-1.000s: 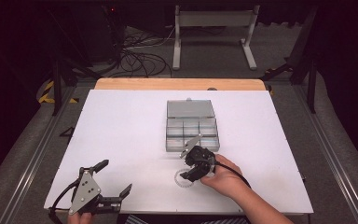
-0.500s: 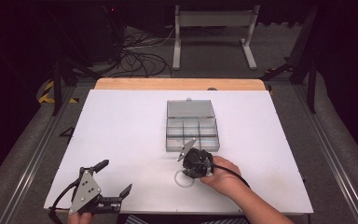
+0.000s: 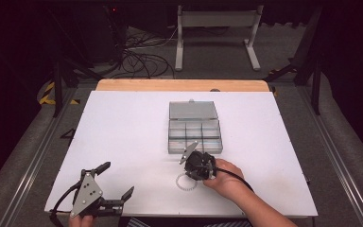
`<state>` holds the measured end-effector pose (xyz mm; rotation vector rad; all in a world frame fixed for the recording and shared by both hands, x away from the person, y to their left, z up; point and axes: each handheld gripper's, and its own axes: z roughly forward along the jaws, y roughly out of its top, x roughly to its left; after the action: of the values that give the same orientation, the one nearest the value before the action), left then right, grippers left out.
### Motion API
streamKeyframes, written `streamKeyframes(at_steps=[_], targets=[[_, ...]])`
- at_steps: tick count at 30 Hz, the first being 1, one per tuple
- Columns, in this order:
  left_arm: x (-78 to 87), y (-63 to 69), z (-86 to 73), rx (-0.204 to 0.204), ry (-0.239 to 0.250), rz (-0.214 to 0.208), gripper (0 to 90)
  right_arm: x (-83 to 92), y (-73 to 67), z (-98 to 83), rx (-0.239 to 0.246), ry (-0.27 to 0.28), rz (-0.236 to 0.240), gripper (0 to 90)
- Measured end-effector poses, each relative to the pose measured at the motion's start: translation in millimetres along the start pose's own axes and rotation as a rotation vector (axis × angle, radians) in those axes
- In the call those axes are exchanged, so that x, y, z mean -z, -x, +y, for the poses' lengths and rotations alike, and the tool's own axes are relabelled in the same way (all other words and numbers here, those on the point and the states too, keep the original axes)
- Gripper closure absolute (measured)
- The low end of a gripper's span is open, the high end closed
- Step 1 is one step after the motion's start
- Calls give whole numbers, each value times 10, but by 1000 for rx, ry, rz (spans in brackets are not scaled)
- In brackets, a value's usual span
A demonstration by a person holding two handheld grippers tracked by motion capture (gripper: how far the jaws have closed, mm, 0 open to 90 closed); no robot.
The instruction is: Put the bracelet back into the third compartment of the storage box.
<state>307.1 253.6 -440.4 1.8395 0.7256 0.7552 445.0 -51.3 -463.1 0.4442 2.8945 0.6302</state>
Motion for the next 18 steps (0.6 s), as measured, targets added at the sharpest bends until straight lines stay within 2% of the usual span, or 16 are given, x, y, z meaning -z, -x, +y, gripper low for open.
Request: streamKeyframes(at_steps=[3, 6, 8, 13, 18], targets=[[4, -6, 2, -8, 0, 2, 19, 24, 1, -2, -1, 16, 0, 856], [1, 0, -1, 4, 0, -2, 19, 84, -8, -1, -2, 42, -6, 856], [-2, -6, 1, -8, -1, 1, 19, 136, -24, 4, -2, 62, -13, 856], [-4, 6, 1, 2, -1, -2, 19, 290, -58, 26, 20, 111, -26, 856], [-5, -5, 3, -7, -1, 2, 19, 417, -98, 51, 26, 158, -31, 856]])
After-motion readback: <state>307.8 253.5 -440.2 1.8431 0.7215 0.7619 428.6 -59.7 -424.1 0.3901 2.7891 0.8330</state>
